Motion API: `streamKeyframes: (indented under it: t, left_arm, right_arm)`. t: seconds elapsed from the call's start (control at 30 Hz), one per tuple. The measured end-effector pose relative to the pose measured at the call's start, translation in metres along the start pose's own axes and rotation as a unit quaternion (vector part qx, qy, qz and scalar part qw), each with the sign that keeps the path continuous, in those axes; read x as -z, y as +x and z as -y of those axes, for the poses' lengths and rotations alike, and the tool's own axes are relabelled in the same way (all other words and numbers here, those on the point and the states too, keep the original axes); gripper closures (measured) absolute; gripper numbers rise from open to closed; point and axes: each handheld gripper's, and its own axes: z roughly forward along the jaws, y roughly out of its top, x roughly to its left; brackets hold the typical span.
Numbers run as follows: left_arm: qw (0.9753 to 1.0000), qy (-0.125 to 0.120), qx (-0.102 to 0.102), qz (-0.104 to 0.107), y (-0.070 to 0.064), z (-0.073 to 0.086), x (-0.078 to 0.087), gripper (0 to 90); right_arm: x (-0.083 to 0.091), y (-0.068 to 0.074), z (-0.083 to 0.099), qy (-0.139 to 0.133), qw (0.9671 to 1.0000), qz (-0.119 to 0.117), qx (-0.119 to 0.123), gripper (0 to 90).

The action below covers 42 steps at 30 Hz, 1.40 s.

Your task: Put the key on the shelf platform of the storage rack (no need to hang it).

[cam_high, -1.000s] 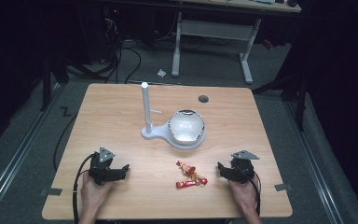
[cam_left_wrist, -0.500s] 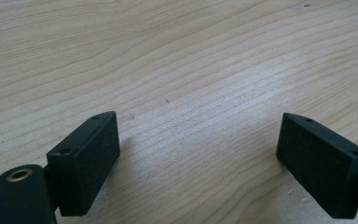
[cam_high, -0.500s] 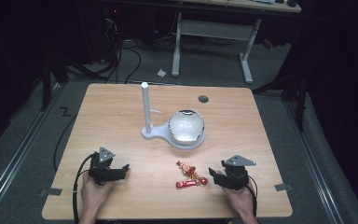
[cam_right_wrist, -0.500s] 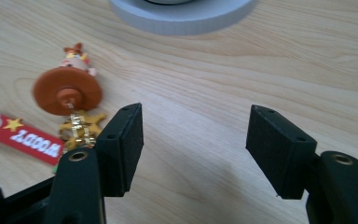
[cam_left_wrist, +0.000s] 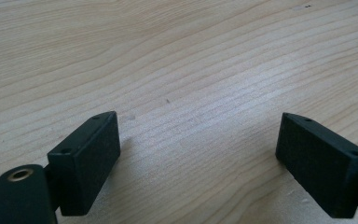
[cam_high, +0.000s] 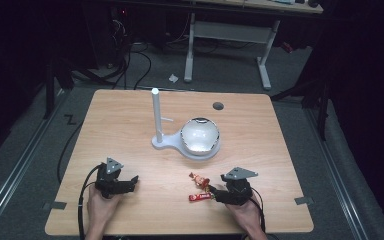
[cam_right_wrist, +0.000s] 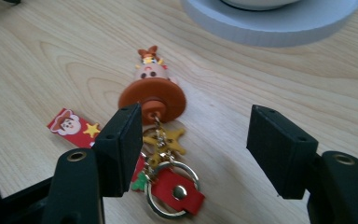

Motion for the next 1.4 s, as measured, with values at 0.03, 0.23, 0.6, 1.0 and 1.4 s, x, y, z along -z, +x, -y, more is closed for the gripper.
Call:
streamKeyframes:
  t: [0.03, 0.23, 0.6, 1.0, 1.4]
  left_arm:
    - [1.0, 0.0, 0.0, 0.0, 0.0, 0.0, 0.0, 13.9]
    - [1.0, 0.0, 0.0, -0.001, 0.0, 0.0, 0.0, 13.9]
    - [1.0, 0.0, 0.0, -0.001, 0.0, 0.0, 0.0, 14.0]
    - [1.0, 0.0, 0.0, -0.001, 0.0, 0.0, 0.0, 14.0]
    - [1.0, 0.0, 0.0, -0.001, 0.0, 0.0, 0.0, 14.1]
  right_arm:
    - [-0.001, 0.001, -0.001, 0.002, 1.0, -0.004, 0.001, 35.7]
    - [-0.013, 0.01, -0.008, 0.009, 0.9997, -0.018, 0.014, 34.5]
    - [-0.03, 0.012, -0.011, 0.024, 0.9996, -0.01, 0.008, 33.9]
    - [-0.036, 0.016, -0.011, 0.025, 0.9994, 0.0, 0.023, 43.8]
    - [-0.034, 0.018, -0.011, 0.023, 0.9984, 0.005, 0.051, 50.8]
